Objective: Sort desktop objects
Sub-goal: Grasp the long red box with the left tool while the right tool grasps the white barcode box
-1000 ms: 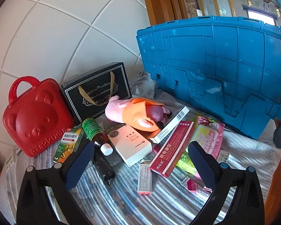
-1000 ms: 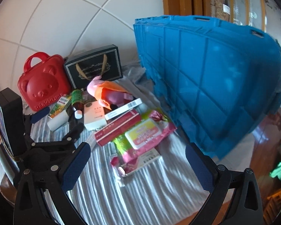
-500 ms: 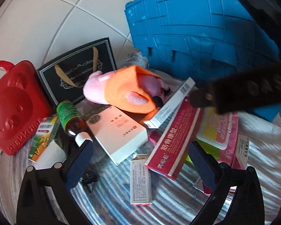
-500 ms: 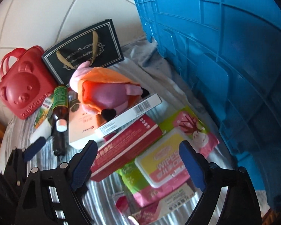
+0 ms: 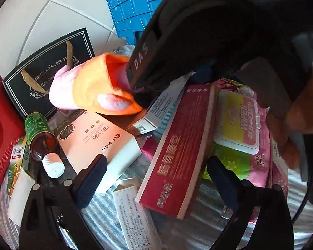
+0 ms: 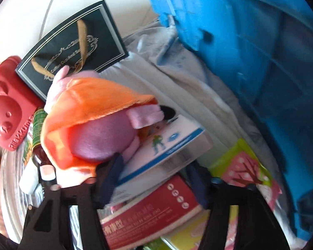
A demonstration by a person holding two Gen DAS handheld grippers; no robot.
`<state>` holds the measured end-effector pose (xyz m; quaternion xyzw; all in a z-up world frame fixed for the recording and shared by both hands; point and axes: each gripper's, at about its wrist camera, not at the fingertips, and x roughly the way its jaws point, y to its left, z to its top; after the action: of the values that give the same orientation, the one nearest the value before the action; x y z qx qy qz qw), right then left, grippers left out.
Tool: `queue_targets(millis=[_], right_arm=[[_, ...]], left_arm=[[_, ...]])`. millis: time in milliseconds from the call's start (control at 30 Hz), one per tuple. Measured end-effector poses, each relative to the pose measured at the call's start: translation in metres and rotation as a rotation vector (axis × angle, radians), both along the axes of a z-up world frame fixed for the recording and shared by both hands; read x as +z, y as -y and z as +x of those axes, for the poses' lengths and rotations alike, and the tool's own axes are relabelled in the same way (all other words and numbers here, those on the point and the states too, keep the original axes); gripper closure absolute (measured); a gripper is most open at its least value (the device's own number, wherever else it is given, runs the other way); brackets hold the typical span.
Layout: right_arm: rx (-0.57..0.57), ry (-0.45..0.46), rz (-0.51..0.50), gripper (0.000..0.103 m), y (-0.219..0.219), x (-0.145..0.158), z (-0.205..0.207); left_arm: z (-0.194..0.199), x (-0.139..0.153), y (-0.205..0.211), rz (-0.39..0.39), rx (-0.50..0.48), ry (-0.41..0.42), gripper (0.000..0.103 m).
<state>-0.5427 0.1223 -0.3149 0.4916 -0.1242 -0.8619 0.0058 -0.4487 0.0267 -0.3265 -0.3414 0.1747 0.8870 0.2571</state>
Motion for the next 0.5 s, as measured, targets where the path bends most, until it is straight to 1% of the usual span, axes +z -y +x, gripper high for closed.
queue_targets(millis=[33, 67, 100, 167, 233, 300, 400, 500], right_arm=[[0.015, -0.006, -0.012, 0.062, 0.002, -0.001, -0.002], [0.029, -0.016, -0.028, 0.064, 0.003, 0.0, -0.002], [0.047, -0.026, -0.032, 0.067, 0.005, 0.003, -0.002], [0.072, -0.046, -0.019, 0.07, 0.007, 0.008, 0.001], [0.087, -0.067, -0.011, 0.073, 0.007, 0.015, 0.005], [0.095, -0.089, 0.007, 0.074, 0.008, 0.022, 0.008], [0.112, -0.11, 0.027, 0.076, 0.011, 0.031, 0.014], [0.128, -0.137, 0.05, 0.078, 0.014, 0.04, 0.025]], left_arm=[[0.0, 0.0, -0.001, 0.002, -0.017, 0.005, 0.018], [-0.001, -0.001, -0.002, -0.006, -0.031, 0.017, 0.024], [-0.002, -0.004, -0.002, -0.001, -0.05, 0.048, 0.035], [-0.005, -0.004, 0.004, 0.066, -0.086, 0.12, 0.048], [-0.006, -0.002, 0.006, 0.067, -0.089, 0.131, 0.049], [-0.001, -0.001, 0.005, 0.044, -0.112, 0.124, 0.055], [0.01, 0.002, 0.005, 0.014, -0.139, 0.115, 0.056], [0.021, 0.004, 0.012, 0.024, -0.129, 0.124, 0.057]])
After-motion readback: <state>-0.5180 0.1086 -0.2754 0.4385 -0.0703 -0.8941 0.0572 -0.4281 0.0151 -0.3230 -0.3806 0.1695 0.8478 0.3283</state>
